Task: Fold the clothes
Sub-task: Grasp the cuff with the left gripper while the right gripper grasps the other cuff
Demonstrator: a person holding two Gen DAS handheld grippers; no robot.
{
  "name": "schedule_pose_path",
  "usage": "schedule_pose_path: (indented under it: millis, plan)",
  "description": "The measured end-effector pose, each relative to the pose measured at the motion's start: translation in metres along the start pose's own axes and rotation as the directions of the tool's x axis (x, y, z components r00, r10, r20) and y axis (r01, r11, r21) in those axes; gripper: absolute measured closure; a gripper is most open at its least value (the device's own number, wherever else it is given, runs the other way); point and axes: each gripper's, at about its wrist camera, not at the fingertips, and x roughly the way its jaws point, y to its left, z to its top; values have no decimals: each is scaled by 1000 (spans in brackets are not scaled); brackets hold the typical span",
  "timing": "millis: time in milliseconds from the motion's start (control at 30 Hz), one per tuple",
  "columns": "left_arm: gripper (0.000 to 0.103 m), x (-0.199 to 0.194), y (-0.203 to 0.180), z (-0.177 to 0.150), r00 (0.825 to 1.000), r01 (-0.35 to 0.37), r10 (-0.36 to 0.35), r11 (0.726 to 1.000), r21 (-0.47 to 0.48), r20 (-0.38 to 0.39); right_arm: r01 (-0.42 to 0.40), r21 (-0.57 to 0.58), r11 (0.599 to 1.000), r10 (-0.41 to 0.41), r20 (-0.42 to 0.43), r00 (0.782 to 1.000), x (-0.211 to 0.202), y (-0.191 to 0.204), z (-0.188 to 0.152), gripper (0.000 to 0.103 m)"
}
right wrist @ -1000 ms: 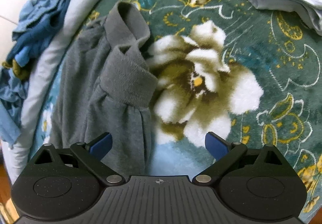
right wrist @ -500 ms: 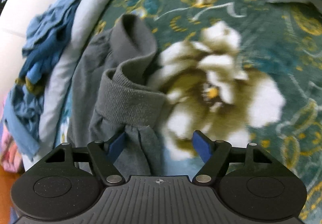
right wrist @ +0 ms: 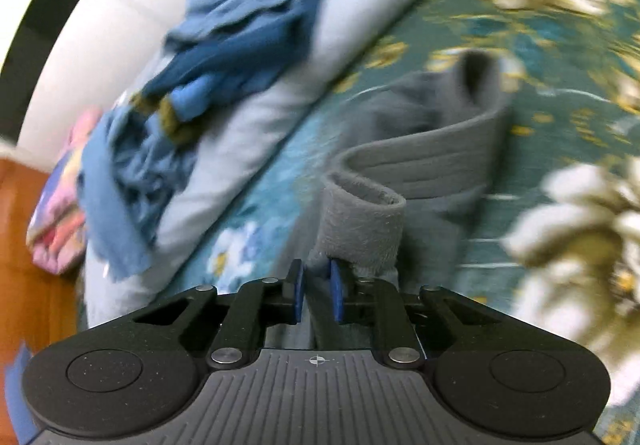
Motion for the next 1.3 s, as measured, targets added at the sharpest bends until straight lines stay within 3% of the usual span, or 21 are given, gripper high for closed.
schedule_pose_path:
  millis: [167,267,367,433,467,600,800,1000,1067,1200,1300]
  plan:
    - [90,5,0,1,1000,-14,14,1000,-3,-15,-4,-163,987,-5,-58,998,-2,25,-14,88]
    - [86,10,1,1,999,-21,21,1000,-6,-25,10,-219,976,-24,-59,998,-18,27,-24,81]
    - [83,13,1,-1,999,-22,22,1000,-8,-31,63,-204,977,-69,-22,997,-42,9,-28,71]
    - [81,15,-1,-1,999,-23,23,1000,-5,-36,105,-174,979,-108,-5,994,-51,-5,-30,57]
    - [81,16,-2,-2,999,-24,24,1000,-3,-38,132,-142,981,-134,0,991,-53,-14,-31,55]
    - [76,18,-4,-2,999,-22,23,1000,7,-45,193,-51,980,-192,20,981,-51,-43,-27,54]
    - [74,21,-5,0,998,-24,25,999,26,-54,184,83,979,-189,59,980,-32,-72,-13,51]
    - [70,22,-6,-2,998,-21,23,999,44,-58,174,17,985,-174,20,985,-7,-55,-9,48]
    - [70,22,-6,-3,998,-23,25,999,42,-59,170,22,985,-171,30,985,-15,-53,-10,48]
    - [69,23,-6,-3,998,-20,22,999,32,-58,163,33,986,-164,53,985,-33,-50,-12,73]
    - [69,23,-4,-3,998,-17,18,1000,23,-57,157,42,987,-159,70,985,-47,-48,-14,82]
